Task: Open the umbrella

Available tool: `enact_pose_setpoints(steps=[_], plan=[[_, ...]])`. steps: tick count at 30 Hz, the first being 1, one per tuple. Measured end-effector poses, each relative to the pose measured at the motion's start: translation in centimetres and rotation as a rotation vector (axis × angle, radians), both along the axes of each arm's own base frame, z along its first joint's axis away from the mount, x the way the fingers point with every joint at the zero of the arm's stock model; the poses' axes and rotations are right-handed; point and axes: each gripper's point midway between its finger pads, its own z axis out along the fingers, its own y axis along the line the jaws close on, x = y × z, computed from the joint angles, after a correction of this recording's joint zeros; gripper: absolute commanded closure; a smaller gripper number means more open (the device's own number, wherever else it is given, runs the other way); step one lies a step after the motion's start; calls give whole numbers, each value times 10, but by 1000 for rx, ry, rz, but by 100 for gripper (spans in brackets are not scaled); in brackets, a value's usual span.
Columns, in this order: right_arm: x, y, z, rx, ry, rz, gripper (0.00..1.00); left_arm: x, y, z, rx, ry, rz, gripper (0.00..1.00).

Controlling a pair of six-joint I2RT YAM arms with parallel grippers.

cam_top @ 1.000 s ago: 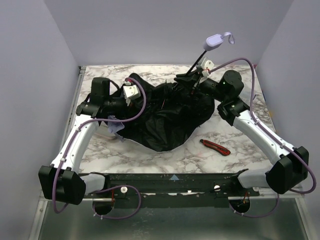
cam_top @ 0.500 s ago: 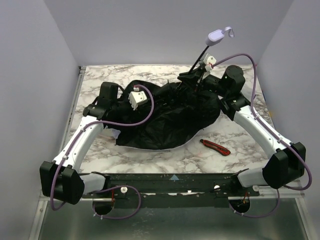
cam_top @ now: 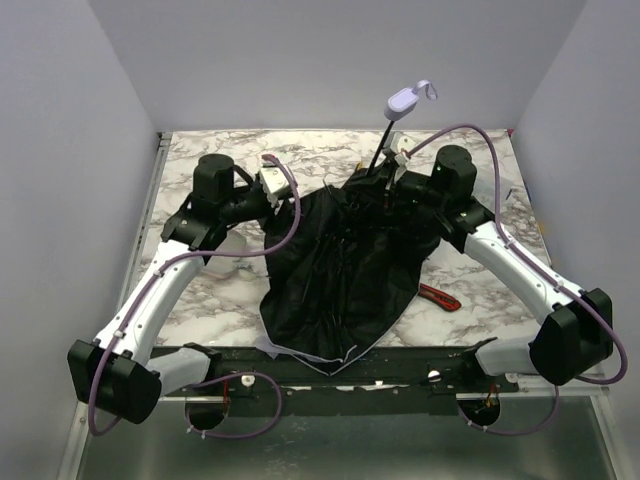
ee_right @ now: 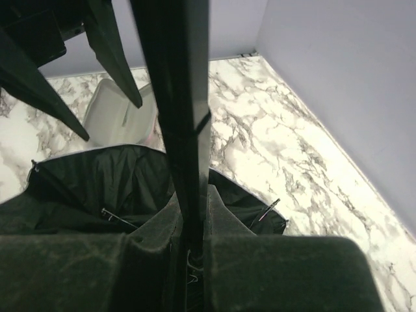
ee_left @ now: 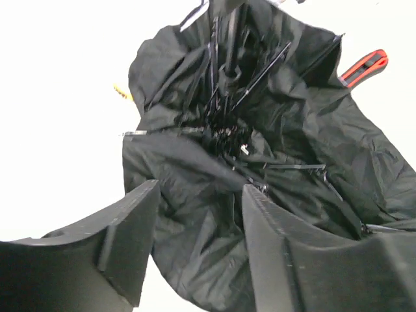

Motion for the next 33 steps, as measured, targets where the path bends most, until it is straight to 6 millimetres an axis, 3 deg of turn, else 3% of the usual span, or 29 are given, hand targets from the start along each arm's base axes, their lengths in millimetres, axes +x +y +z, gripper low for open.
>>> enact_pose_setpoints(steps=[3, 9, 11, 14, 18, 25, 29, 33], plan=[[-3, 1, -8, -10, 25, 7, 100, -9, -21, -1, -6, -55, -74, 51], [-3, 1, -8, -11, 25, 9, 100, -18, -59, -31, 36, -33, -198, 53], [-3, 1, -8, -12, 27, 10, 100, -18, -67, -48, 72, -10, -220, 60], [-4, 0, -10, -16, 35, 10, 100, -14, -69, -75, 144, 24, -215, 77], [-6, -1, -13, -33, 56, 8, 100, -1, -47, -110, 291, 65, -123, 90], [-11, -7, -4, -50, 73, -4, 100, 10, 1, -149, 478, 89, -11, 95], [-9, -9, 6, -41, 71, -12, 100, 21, 23, -152, 487, 113, 50, 95], [-9, -8, 18, -26, 55, -13, 100, 35, 37, -140, 447, 122, 104, 96]])
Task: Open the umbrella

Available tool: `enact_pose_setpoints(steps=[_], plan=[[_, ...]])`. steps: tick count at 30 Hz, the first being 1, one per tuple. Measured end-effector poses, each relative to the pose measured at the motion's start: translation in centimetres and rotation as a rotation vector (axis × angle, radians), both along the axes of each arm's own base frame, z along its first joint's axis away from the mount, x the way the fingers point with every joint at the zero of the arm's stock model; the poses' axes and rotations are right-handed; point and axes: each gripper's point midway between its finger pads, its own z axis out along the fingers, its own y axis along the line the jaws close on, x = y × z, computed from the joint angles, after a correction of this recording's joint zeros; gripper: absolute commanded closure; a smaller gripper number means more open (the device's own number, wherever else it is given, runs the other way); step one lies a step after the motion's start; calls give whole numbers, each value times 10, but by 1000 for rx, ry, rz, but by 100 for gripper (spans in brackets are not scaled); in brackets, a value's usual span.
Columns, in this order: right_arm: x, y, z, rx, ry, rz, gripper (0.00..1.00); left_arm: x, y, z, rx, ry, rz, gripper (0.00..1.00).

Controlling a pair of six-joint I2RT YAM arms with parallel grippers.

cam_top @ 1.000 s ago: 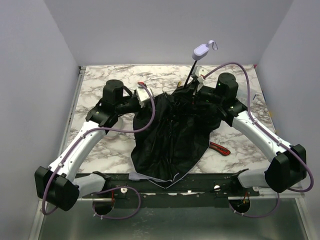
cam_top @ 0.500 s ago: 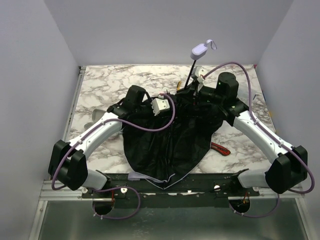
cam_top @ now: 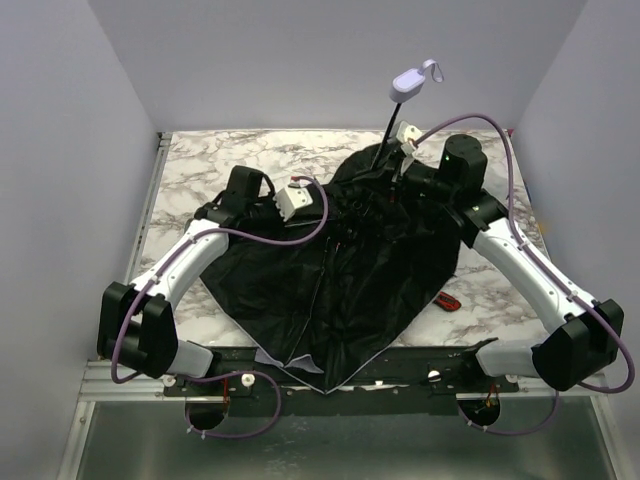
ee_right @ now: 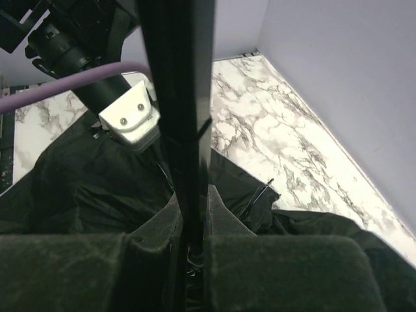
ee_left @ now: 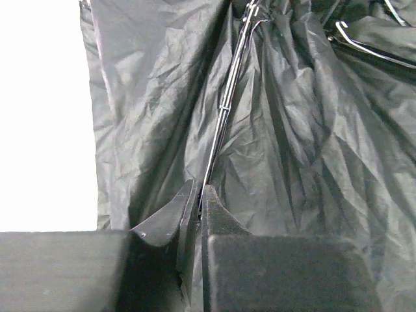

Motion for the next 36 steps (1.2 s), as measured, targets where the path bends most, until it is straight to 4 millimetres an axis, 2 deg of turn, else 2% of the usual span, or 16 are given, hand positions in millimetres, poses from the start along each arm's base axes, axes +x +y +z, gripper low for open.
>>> enact_pose_setpoints(steps=[11, 13, 14, 19, 21, 23, 27, 31, 34, 36], plan=[[6, -5, 5, 7, -4, -26, 100, 14, 7, 15, -56, -13, 30, 99], [7, -6, 5, 7, -7, -32, 100, 17, 7, 19, -55, -18, 34, 97], [7, -6, 6, 7, -11, -33, 100, 21, 8, 21, -54, -22, 39, 91], [9, -5, 10, 13, -28, -33, 100, 37, 15, 31, -73, -29, 76, 47], [13, -6, 9, 13, -20, -39, 100, 40, 17, 46, -122, -32, 99, 39], [18, -7, 5, 13, -4, -50, 100, 43, 14, 65, -189, -49, 107, 35], [27, -7, -5, 23, 48, -73, 100, 36, -8, 115, -355, -127, 68, 33], [37, -4, -10, 51, 94, -97, 100, 21, -54, 169, -514, -236, -51, 35], [42, -2, -12, 70, 118, -106, 100, 15, -87, 186, -605, -264, -116, 43], [43, -1, -11, 79, 126, -109, 100, 14, -106, 186, -640, -258, -150, 50]])
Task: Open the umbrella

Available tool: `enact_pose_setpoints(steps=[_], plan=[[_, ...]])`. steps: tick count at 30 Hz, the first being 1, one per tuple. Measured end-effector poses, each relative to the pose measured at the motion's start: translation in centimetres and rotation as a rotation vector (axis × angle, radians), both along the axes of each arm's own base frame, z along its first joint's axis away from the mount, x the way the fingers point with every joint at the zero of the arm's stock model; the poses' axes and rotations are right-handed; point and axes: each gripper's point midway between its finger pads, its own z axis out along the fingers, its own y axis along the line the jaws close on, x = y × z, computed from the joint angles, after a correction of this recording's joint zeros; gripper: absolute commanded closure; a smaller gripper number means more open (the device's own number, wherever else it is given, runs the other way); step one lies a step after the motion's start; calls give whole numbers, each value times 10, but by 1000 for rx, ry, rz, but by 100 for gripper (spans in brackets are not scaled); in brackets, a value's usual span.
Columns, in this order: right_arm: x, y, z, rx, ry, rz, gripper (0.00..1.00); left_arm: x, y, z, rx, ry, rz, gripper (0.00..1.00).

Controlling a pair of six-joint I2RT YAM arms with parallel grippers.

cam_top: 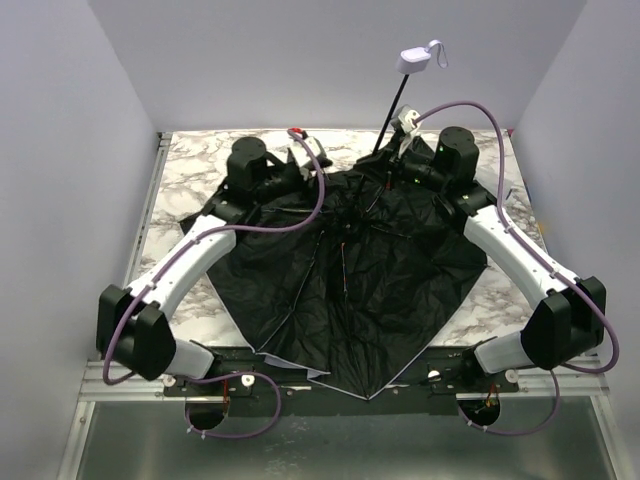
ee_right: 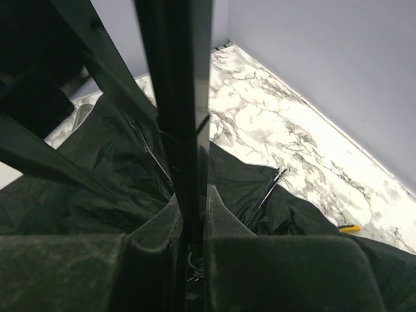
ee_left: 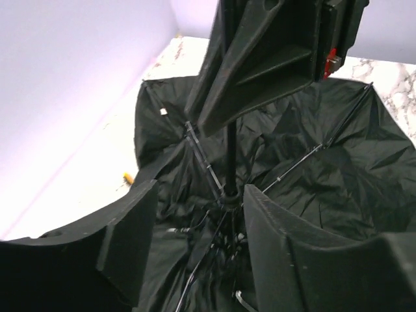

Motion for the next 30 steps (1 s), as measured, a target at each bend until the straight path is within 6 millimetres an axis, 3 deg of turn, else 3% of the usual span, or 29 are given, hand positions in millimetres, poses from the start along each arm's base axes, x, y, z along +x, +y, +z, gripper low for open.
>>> enact_pose_setpoints(steps=[3, 7, 12, 19, 25, 30], plan=[[0, 0, 1, 8, 3, -3, 100, 5, -29, -17, -17, 24, -49, 57], [1, 0, 2, 11, 7, -10, 100, 14, -53, -53, -4, 90, -79, 60], [2, -1, 2, 11, 8, -19, 100, 24, -69, -83, 10, 145, -82, 75], [11, -7, 2, 11, 3, -69, 100, 34, -78, -93, 9, 191, -49, 84], [14, -9, 12, 25, 29, -92, 100, 35, -79, -89, -9, 213, -37, 72], [18, -9, 23, 31, 30, -106, 100, 43, -77, -84, -16, 207, -8, 72]])
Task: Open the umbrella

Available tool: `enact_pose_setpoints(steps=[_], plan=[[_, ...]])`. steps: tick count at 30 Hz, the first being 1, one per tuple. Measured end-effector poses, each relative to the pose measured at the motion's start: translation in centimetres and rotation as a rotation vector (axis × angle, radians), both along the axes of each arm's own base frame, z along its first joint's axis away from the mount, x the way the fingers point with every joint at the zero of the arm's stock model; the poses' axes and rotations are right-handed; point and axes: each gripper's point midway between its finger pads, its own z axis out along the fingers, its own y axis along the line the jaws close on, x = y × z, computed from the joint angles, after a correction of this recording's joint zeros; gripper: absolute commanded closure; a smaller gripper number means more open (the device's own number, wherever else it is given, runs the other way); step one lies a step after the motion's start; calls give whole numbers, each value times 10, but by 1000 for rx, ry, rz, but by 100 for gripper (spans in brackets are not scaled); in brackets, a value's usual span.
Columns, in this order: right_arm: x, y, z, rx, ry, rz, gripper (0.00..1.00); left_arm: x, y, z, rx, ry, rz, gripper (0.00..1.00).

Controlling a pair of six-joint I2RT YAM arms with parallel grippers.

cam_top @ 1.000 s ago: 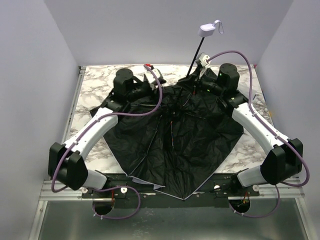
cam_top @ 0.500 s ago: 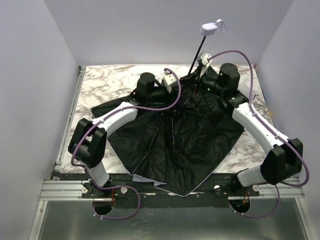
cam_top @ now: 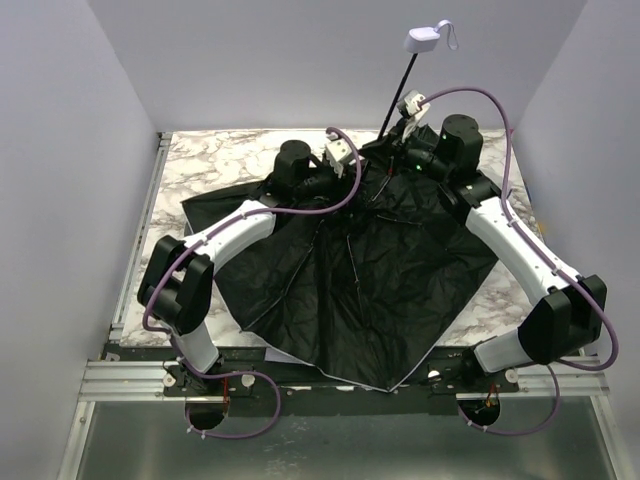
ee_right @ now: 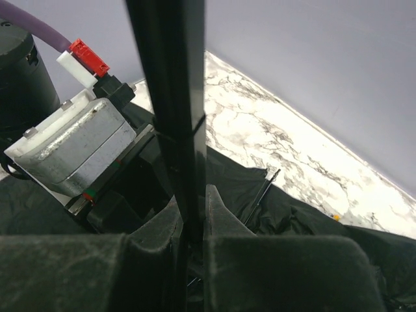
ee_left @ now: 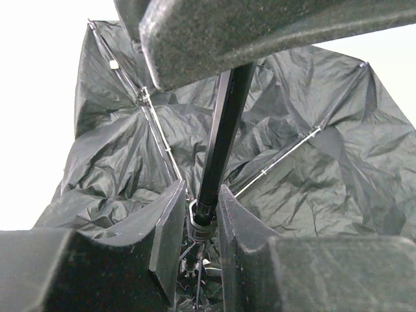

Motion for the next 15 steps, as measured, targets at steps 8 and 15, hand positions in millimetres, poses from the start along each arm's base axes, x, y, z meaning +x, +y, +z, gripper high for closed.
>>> enact_pose_setpoints(steps=[8, 15], plan=[[8, -4, 3, 2, 16, -19, 100, 7, -1, -9, 37, 29, 13, 67], [14, -8, 6, 5, 16, -34, 100, 15, -5, -15, 65, 61, 13, 87]])
